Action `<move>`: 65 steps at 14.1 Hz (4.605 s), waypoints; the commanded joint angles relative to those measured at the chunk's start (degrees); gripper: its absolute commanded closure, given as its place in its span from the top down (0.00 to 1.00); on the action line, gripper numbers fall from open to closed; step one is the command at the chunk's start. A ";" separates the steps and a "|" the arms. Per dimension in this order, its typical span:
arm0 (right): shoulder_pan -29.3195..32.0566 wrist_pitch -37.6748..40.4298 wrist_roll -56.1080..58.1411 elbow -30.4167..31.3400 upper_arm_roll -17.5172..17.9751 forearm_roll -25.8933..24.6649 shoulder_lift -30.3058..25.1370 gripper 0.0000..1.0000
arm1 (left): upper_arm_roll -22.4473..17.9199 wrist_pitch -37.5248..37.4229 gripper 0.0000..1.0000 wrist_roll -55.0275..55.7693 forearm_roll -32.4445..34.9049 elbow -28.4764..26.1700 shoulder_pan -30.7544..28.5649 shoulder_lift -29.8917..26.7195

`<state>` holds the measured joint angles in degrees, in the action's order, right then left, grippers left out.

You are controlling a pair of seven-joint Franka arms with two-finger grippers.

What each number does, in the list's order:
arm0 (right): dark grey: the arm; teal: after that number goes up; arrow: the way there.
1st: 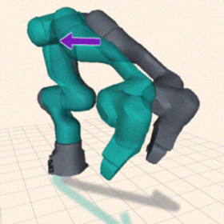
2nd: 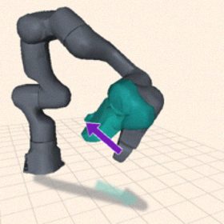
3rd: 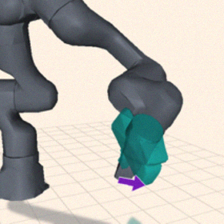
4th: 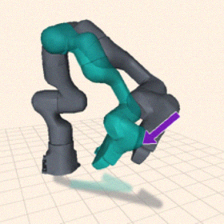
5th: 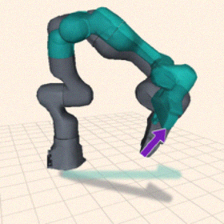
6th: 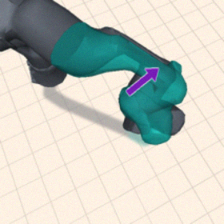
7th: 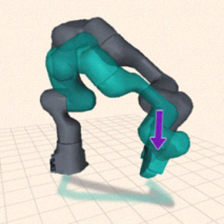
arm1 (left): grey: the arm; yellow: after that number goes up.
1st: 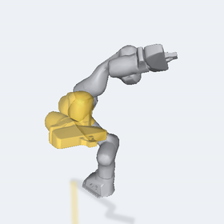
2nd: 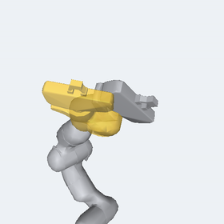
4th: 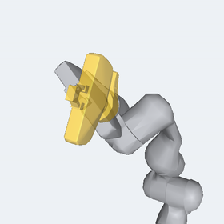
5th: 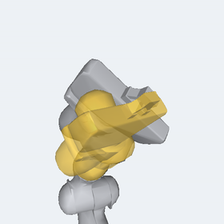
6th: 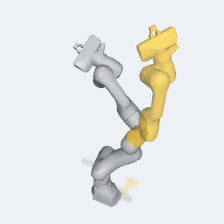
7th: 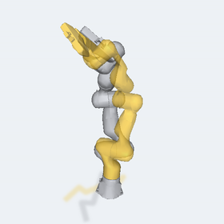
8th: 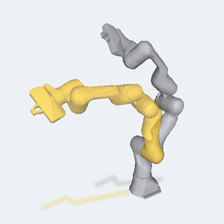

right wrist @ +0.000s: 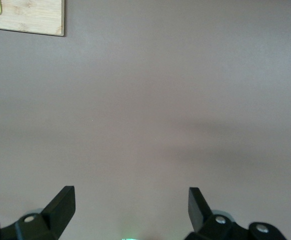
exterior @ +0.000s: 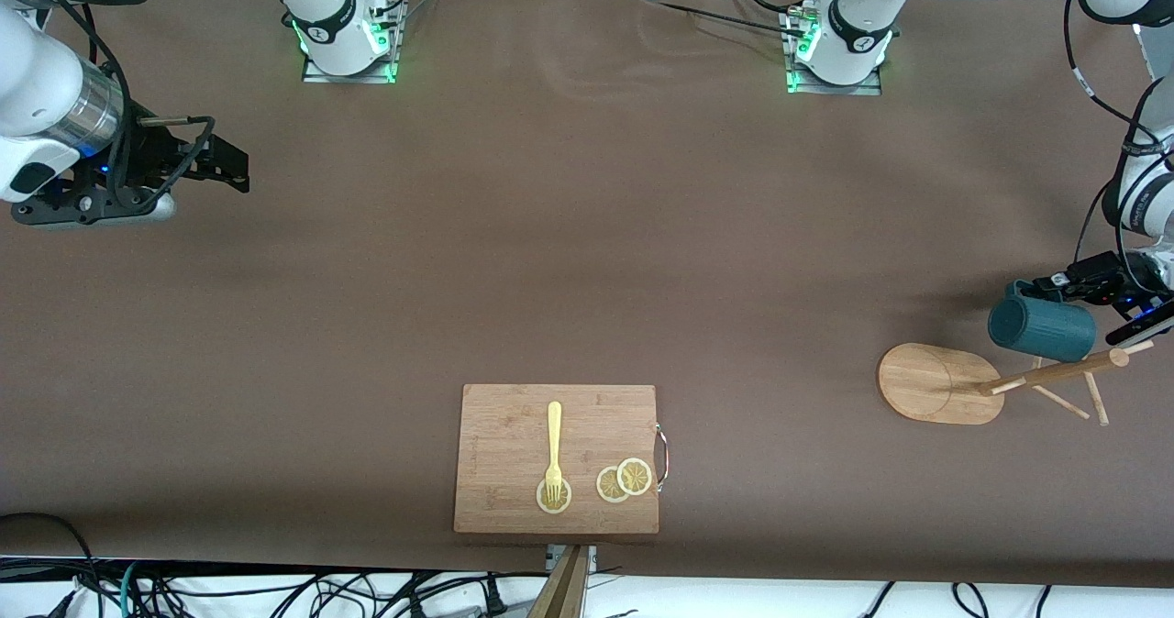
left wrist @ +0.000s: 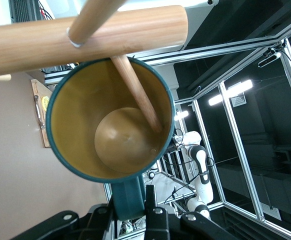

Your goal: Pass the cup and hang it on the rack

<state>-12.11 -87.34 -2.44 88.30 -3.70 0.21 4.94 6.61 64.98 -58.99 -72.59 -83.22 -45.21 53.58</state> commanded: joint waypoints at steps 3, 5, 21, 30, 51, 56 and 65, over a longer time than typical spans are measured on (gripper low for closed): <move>0.15 0.77 -0.37 -0.94 0.10 -0.47 0.16 1.00 | 0.15 -0.73 0.00 -0.34 -2.46 2.28 0.04 2.32; 0.15 0.77 -0.37 -0.94 0.10 -0.47 0.16 1.00 | 0.15 -0.38 0.14 -0.34 -2.55 2.28 0.04 2.58; 0.15 0.86 -0.37 -0.94 0.10 -0.47 0.25 1.00 | -1.33 -2.93 1.00 -0.51 2.97 2.19 -1.54 1.62; 0.15 0.77 -0.46 -0.94 0.10 -0.38 0.25 1.00 | -2.83 -5.57 1.00 -1.74 20.18 2.19 -2.69 -6.45; 0.42 0.86 -0.37 -0.76 -0.34 -0.56 0.25 1.00 | -2.13 13.49 1.00 19.03 69.21 11.42 32.79 -29.31; 0.42 1.21 -0.46 -0.85 -0.25 -0.47 0.25 1.00 | -2.04 17.38 1.00 36.92 70.23 8.79 34.93 -34.49; 0.42 1.03 -0.46 -0.85 -0.34 -0.47 0.25 1.00 | -1.96 12.64 1.00 54.67 70.22 7.21 39.67 -42.67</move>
<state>-11.98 -87.07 -2.44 88.31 -4.26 0.20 5.02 5.05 78.29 -9.84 -3.24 -72.51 -7.09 14.41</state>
